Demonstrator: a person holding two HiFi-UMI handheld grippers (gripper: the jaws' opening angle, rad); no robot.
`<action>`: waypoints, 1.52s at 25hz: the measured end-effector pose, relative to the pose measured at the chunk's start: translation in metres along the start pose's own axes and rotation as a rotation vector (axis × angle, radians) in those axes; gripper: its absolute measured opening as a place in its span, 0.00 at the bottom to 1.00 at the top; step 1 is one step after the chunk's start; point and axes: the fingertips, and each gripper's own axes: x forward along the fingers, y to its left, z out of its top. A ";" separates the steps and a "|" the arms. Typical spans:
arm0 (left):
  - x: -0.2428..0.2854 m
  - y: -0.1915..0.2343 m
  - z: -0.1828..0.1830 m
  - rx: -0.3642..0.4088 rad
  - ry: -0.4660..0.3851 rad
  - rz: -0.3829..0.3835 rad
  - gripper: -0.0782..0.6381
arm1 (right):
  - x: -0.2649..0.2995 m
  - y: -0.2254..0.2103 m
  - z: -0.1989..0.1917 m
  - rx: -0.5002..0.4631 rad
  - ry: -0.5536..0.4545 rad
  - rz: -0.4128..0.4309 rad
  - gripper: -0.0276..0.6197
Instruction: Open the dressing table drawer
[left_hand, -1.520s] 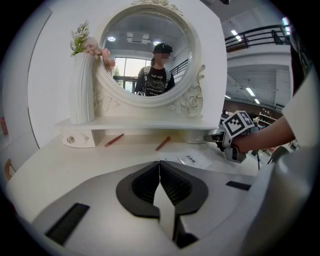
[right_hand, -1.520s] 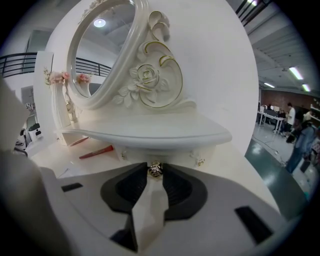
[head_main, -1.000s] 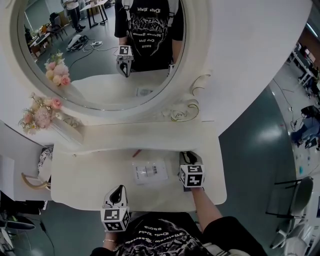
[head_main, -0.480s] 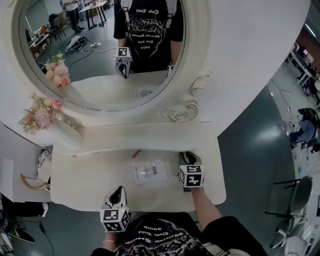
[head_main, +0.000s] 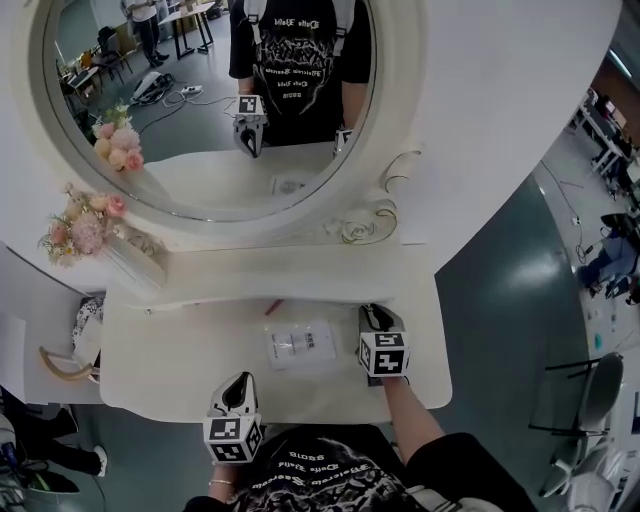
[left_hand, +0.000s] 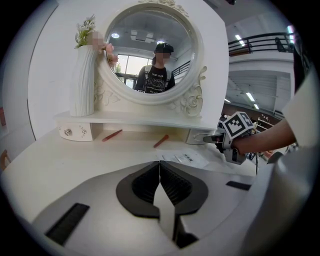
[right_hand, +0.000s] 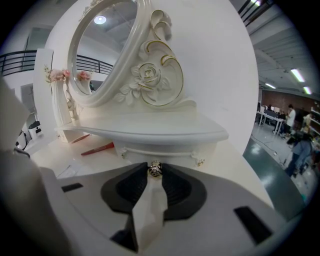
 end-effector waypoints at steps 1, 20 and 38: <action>0.000 0.000 -0.001 -0.002 0.000 0.000 0.13 | 0.000 0.000 -0.001 0.000 0.001 0.000 0.19; 0.002 0.002 -0.011 -0.063 0.017 -0.006 0.13 | -0.008 0.001 -0.007 -0.002 0.011 -0.012 0.19; -0.004 0.010 -0.014 -0.069 0.006 0.009 0.13 | -0.014 0.004 -0.013 -0.007 0.019 -0.015 0.19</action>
